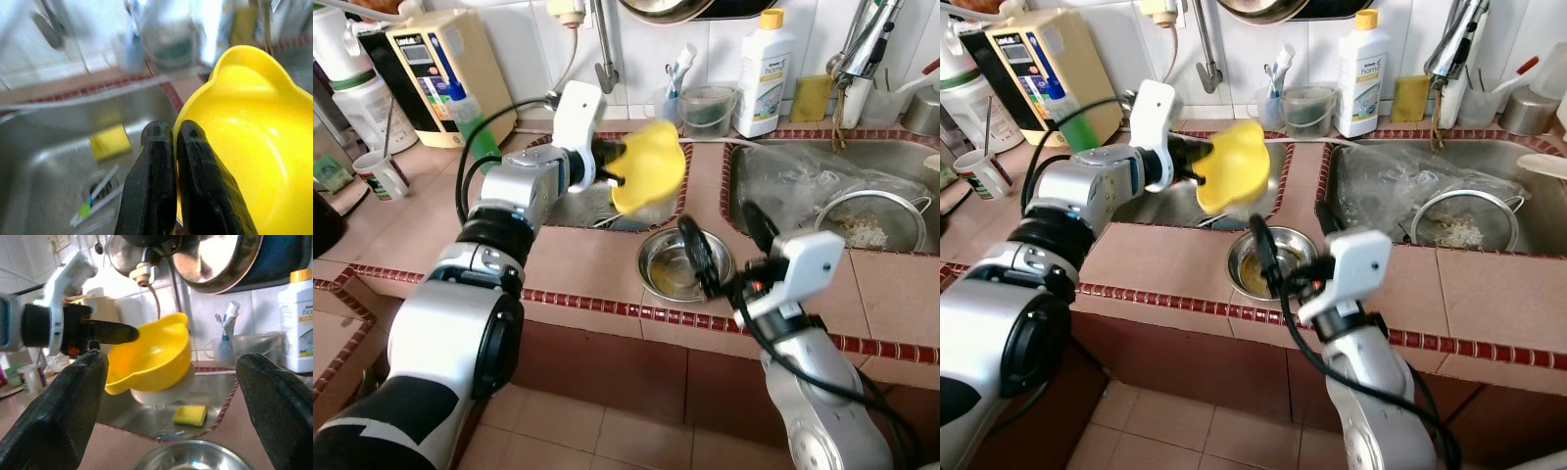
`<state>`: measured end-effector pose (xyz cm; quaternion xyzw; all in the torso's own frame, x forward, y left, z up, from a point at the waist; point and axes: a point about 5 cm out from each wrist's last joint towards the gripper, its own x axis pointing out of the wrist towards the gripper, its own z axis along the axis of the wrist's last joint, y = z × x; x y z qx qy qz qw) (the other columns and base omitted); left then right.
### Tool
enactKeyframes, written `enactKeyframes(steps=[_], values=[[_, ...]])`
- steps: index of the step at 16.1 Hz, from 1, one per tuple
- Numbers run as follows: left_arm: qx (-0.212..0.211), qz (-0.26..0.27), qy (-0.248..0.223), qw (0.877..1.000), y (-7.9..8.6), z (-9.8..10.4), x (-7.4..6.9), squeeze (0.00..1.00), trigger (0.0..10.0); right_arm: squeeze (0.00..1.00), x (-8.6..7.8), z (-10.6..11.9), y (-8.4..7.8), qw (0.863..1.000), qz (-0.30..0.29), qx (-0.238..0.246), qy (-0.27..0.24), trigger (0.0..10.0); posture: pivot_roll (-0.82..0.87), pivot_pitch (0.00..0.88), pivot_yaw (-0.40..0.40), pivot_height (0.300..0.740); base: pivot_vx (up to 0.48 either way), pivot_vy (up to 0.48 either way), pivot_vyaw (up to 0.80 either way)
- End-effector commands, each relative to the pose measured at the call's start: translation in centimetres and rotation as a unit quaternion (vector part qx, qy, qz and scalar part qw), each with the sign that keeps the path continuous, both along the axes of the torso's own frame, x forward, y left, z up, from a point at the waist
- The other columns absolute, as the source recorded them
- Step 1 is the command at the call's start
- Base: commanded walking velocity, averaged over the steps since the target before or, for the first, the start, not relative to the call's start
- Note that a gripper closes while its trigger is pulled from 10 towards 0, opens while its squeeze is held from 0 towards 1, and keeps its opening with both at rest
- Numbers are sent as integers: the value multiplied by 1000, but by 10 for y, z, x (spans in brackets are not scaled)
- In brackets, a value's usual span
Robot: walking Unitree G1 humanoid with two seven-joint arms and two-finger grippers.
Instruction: Kitchen organization
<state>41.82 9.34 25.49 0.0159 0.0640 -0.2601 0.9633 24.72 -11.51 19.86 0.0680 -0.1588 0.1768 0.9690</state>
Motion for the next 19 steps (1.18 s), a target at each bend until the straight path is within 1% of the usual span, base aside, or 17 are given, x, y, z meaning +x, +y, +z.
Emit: enactKeyframes(steps=[1,2,3,5,7,8,9,11,12,13,14,17,19], values=[[-24,24,-10,999,7,-1,2,0,10000,0,3,4,0,1000,-3,12,-8,10000,-205,44,127,740,0,0,0],[-25,26,-16,999,7,0,2,0,10000,0,4,5,0,1000,-3,14,-10,10000,-205,46,126,740,0,0,0],[-32,32,-33,998,7,0,2,0,10000,0,8,10,-1,1000,-2,15,-17,10000,-209,64,117,740,0,0,0],[-40,39,-48,997,6,-3,2,0,10000,0,14,18,-1,999,0,16,-30,10000,-214,86,106,740,0,0,0],[-35,42,-57,997,4,-10,2,0,10000,0,16,28,1,999,10,17,-42,10000,-217,124,91,740,0,0,0],[-27,45,-68,996,6,-14,1,0,10000,0,17,33,2,999,18,17,-47,10000,-218,161,81,740,0,0,0],[-30,47,-65,996,7,-16,1,0,10000,0,16,35,3,998,20,17,-49,10000,-221,180,79,740,0,0,0],[-34,55,-74,995,11,-18,1,0,10000,0,16,38,6,998,25,17,-48,10000,-230,215,74,740,0,0,0],[-26,57,-79,995,12,-18,1,0,10000,0,15,40,6,998,26,18,-49,10000,-233,228,74,740,0,0,0],[-29,57,-84,994,13,-16,1,0,10000,0,13,42,7,998,28,19,-49,10000,-241,250,72,740,0,0,0],[-23,64,-87,994,14,-16,2,0,10000,0,11,44,6,998,28,20,-49,10000,-246,267,73,740,0,0,0],[-20,66,-102,992,12,-12,2,0,10000,0,7,48,6,998,24,34,-46,10000,-258,303,79,740,0,0,0],[-18,66,-98,993,8,-12,3,0,10000,0,3,51,6,998,19,45,-47,10000,-270,322,88,740,0,0,0]])
